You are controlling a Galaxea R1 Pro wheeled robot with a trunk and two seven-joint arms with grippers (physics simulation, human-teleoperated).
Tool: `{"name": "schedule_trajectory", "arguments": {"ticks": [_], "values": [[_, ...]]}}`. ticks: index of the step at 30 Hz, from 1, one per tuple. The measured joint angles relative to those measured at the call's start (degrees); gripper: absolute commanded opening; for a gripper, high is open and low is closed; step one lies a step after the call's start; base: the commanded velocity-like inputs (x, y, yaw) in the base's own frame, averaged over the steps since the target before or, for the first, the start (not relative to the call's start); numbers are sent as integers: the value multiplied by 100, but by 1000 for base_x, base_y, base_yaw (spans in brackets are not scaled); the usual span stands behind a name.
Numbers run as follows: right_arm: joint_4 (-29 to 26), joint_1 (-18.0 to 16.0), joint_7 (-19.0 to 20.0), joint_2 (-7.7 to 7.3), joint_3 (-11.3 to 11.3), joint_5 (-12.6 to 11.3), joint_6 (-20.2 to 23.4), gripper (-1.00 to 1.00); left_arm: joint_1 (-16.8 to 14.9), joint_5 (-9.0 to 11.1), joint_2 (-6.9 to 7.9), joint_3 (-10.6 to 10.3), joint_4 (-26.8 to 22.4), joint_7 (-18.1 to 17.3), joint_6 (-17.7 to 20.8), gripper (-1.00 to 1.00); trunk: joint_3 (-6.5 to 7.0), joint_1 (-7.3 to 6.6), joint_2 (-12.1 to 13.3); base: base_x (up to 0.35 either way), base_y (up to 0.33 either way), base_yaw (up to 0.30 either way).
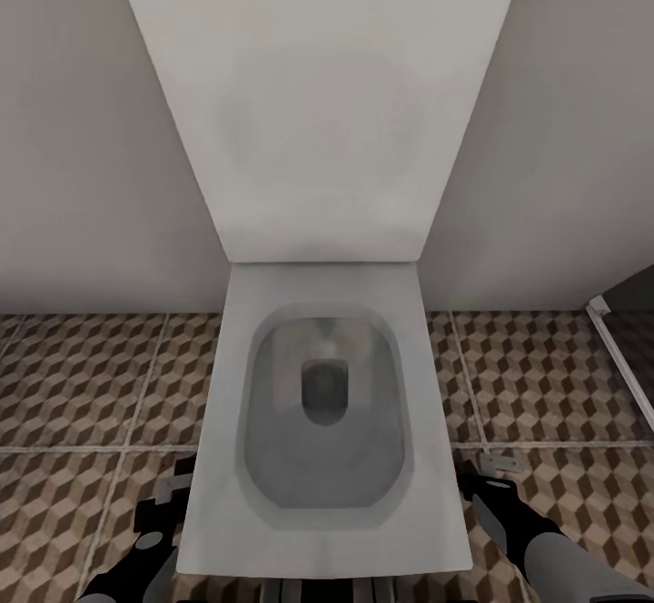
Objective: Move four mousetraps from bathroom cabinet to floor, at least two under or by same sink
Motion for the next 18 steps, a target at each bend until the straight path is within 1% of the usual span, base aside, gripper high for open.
{"name": "schedule_trajectory", "arguments": {"ticks": [18], "values": [[-1, 0, -5, 6, -13, 18, 3, -100, 0, -12, 0, 4, 1, -1, -1, -100, 0, 0, 0, 0, 0, 0]]}}
